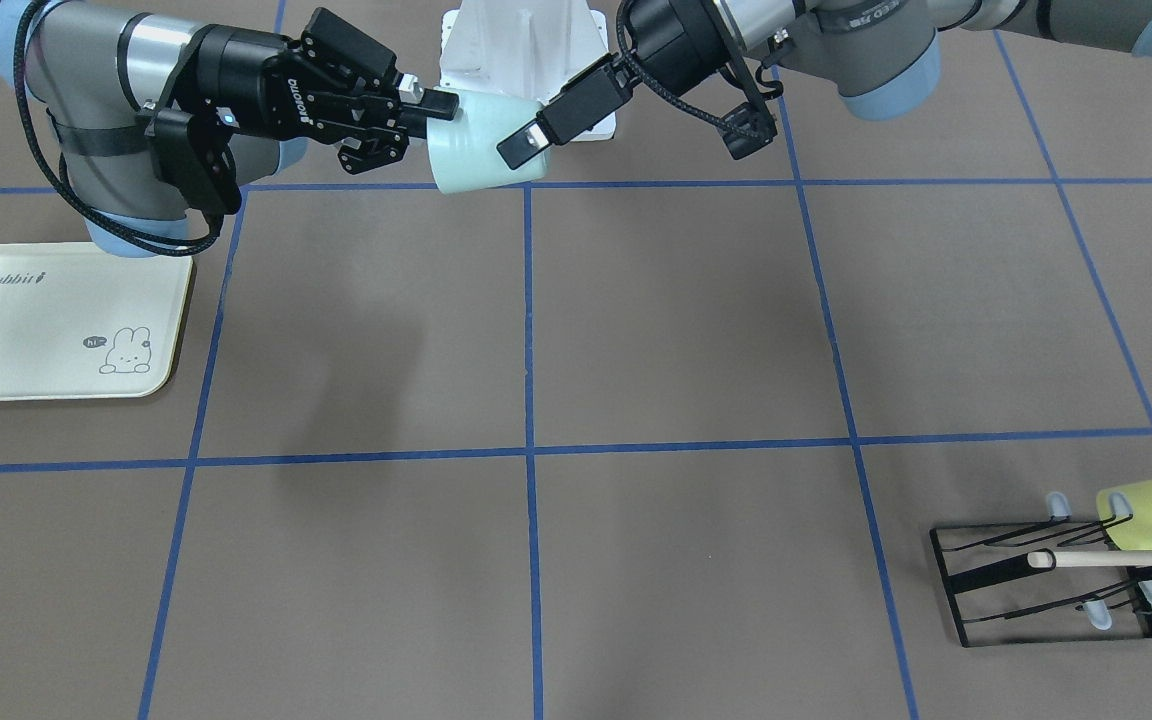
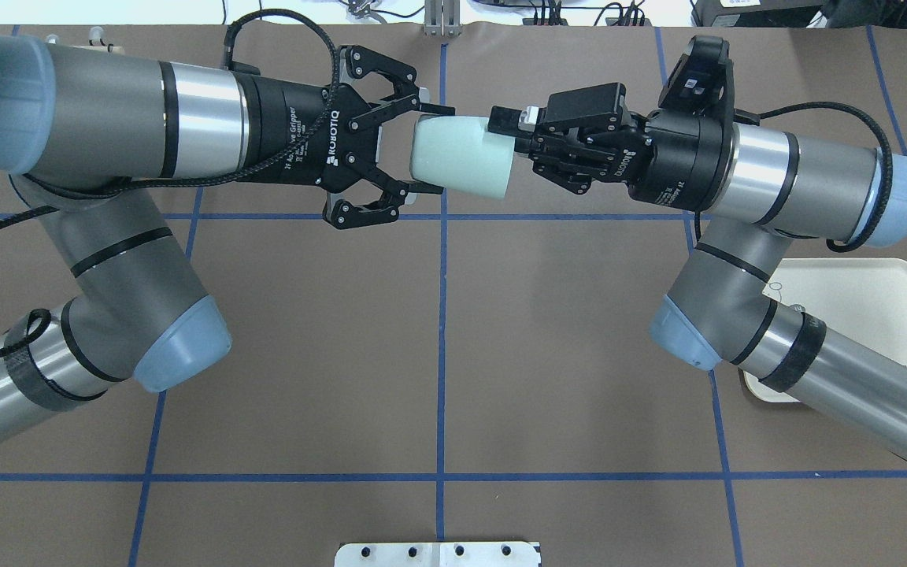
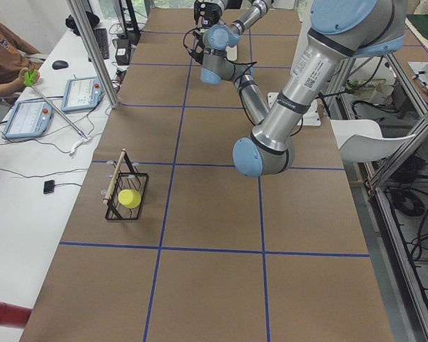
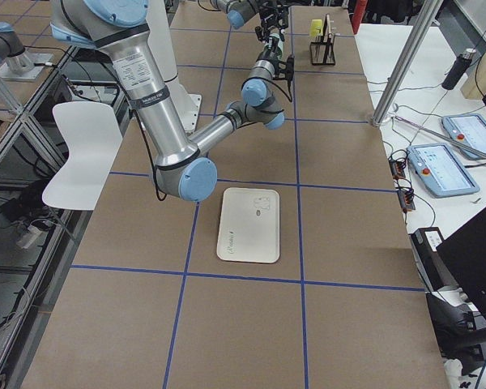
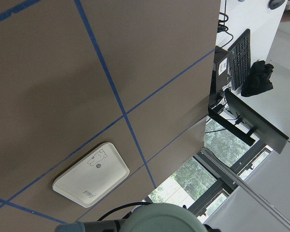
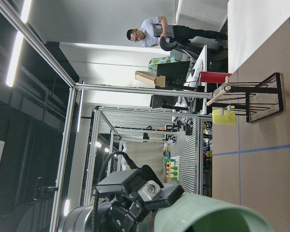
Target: Left arm grabs green cup and hands to right arm on tray
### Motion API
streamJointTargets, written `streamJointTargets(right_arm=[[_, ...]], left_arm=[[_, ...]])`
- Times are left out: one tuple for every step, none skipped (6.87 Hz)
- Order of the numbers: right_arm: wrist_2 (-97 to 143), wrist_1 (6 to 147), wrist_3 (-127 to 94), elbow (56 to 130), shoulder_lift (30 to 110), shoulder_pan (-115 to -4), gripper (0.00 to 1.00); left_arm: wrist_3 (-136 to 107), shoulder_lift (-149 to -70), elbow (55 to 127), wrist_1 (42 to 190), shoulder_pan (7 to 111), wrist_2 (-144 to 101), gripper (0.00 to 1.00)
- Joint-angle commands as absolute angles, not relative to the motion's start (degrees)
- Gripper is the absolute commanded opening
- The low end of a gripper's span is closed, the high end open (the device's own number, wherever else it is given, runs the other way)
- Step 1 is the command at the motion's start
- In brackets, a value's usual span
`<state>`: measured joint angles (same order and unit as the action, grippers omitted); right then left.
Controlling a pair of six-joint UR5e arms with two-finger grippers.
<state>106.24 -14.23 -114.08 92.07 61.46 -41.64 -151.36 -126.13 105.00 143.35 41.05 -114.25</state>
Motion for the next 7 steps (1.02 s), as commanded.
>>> streamJointTargets(right_arm=[[106.3,-14.2,-114.1,92.0,61.8,-41.7,0.23],[106.3,-14.3,-114.1,92.0,62.0,-41.7,0.17],[106.3,-14.3,-114.2,92.0,62.1,-41.6,0.06],[106.3,-14.3,-114.2,92.1,62.1,-41.6,0.0],[106.3,-14.3,-114.2,92.3,62.1,-41.6,0.0],[106.3,-14.4,-114.2,92.4,62.1,-41.6,0.0],[106.3,-14.4,-114.1,92.4,62.1,-41.6,0.0]], left_arm=[[-151.3,-126.1,105.0,143.3,41.0,-114.3,0.24],[-151.3,-126.1,105.0,143.3,41.0,-114.3,0.24],[-151.3,-126.1,105.0,143.3,41.0,-114.3,0.29],[-151.2,-126.0,105.0,143.4,41.0,-114.3,0.53],[-150.6,-125.9,104.8,143.7,41.0,-114.3,1.0],[-147.3,-125.7,104.4,145.6,41.0,-114.3,1.0],[-145.0,-125.3,104.2,146.9,41.0,-114.3,1.0]])
